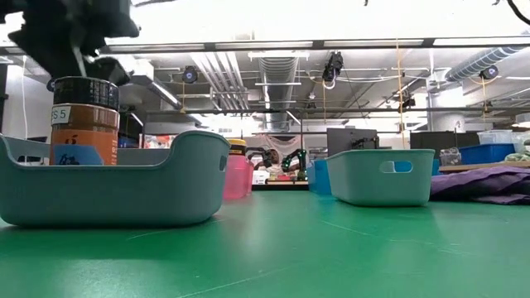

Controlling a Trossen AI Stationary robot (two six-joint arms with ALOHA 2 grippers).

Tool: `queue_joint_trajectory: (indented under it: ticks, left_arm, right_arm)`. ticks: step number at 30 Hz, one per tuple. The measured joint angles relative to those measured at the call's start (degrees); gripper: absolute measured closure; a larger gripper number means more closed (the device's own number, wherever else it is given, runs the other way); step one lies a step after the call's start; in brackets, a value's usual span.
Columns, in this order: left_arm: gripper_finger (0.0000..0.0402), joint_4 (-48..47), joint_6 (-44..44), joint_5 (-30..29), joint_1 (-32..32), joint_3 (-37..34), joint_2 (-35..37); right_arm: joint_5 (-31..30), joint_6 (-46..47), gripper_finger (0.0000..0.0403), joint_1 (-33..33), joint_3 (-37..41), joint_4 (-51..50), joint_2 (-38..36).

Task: Sort spices by type
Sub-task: Put the brown seasoning bottle into the small light blue bin

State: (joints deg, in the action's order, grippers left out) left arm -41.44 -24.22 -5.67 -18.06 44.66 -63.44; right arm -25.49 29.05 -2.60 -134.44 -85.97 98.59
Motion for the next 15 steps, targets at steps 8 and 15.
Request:
queue_joint_trajectory:
  ticks: [8,15]
  left_arm:
    - [0.0150,4.53,0.85,-2.26,-0.07,-5.92,0.00]
    - [0.0150,9.31,0.69,-4.32,-0.07,-10.12,-0.12]
  right_arm:
    - [-0.22,2.37,0.0072,-0.52,1.84,-0.52,0.10]
    - [-0.22,3.40,0.0085,-0.52,4.90,-0.45,0.14]
